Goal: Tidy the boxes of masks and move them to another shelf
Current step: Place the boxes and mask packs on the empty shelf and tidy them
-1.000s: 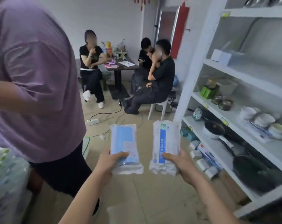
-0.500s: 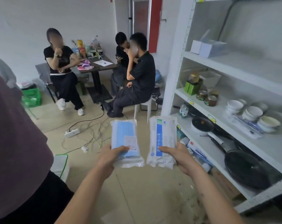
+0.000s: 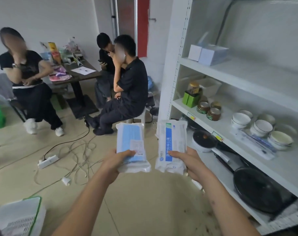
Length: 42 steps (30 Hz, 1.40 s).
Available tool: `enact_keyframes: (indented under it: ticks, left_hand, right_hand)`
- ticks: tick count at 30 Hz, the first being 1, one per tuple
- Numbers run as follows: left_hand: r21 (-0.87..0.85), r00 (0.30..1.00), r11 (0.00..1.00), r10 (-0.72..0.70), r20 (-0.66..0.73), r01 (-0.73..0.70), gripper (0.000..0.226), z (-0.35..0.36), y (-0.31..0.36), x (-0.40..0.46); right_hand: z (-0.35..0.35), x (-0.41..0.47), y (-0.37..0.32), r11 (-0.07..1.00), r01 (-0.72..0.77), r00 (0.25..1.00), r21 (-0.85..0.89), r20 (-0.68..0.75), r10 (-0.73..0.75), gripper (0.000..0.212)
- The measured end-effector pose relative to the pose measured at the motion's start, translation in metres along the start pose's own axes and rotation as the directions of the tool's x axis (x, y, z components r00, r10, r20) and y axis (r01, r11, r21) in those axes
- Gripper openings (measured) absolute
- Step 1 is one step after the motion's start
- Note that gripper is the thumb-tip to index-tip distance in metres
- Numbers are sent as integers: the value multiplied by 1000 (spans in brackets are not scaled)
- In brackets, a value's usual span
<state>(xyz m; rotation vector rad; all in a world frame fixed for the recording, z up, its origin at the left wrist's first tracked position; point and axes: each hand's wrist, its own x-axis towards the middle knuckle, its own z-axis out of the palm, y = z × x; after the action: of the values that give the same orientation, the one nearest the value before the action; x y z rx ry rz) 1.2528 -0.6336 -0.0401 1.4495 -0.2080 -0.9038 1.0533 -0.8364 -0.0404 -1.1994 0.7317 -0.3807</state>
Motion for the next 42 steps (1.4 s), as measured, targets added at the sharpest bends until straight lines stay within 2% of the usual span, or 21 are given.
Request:
enact_keyframes:
  ticks: [6,18,25,29,33,37,42]
  left_hand:
    - [33,998,999,-28,54,26,47,31,32,84]
    - [3,992,1000,11,123,-11,49,116,106,273]
    - [-21,987,1000,-6,158,9,45,153,148,358]
    - [15,978,1000,-11,210,8,48,161,172,418]
    - [22,963,1000,-13,268,7,49,170,206,476]
    - [37,919,999,2,394,-18,50,188,255,518]
    - [7,826,998,46,562,-61,64,244,316,547]
  right_hand:
    - [-23,74,-22,998,-21,998,53,-66,24,52]
    - [-101,252,-119,998,63,991,30,-122,-59,47]
    - [-105,333,-144,997,64,987,49,-150,-56,40]
    - [-110,379,-167,995,93,975,27,-205,-85,43]
    - [-112,401,-202,992,127,938,-22,-322,-127,41]
    - [-126,396,-244,975,222,893,-9,-399,-207,56]
    - [-166,385,-301,918,396,765,-23,-544,-344,48]
